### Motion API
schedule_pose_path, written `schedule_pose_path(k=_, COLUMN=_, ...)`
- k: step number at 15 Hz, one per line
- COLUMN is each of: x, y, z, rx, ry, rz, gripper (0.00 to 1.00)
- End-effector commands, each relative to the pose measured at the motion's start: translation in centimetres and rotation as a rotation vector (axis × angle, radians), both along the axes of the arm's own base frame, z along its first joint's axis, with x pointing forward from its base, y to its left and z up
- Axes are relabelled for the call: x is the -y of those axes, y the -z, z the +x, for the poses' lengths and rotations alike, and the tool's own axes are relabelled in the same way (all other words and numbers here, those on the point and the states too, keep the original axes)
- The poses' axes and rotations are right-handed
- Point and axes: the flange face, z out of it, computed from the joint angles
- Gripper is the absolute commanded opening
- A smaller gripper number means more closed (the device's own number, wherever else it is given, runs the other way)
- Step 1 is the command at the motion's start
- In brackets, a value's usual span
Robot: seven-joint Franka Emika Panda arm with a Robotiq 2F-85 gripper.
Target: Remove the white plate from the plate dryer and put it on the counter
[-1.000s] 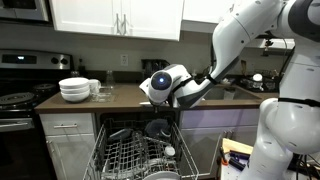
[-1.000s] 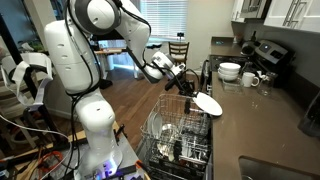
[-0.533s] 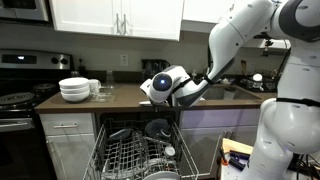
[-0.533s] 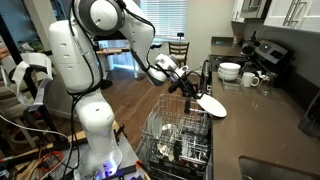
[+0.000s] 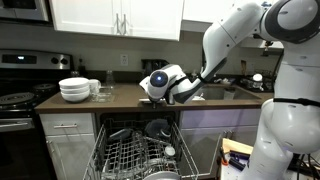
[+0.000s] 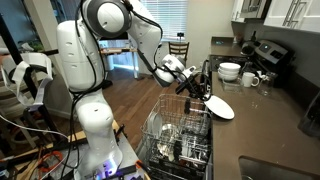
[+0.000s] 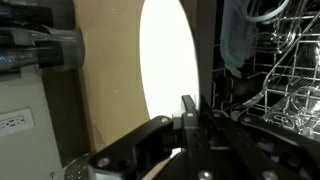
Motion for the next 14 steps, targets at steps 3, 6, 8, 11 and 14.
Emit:
schedule_pose_path(k=3, x=2.2, y=1.0, z=2.3, rx=-0.004, ry=0.006, rz=-0.003, gripper=0.02)
schedule_pose_path(k=6, x=3.1, y=1.4, z=3.0, rx=-0.010, ry=0.022, rz=0.009, gripper=0.02)
schedule_pose_path(k=8, x=3.5, y=1.6, z=3.4, rx=-0.010, ry=0.030, rz=0.010, gripper=0.06)
schedule_pose_path(k=11, x=3.9, y=1.7, z=3.7, rx=-0.009, ry=0.039, rz=0.012, gripper=0.13)
schedule_pose_path(k=14, x=3.9, y=2.7, z=3.7, rx=-0.025, ry=0.036, rz=0.027, gripper=0.12)
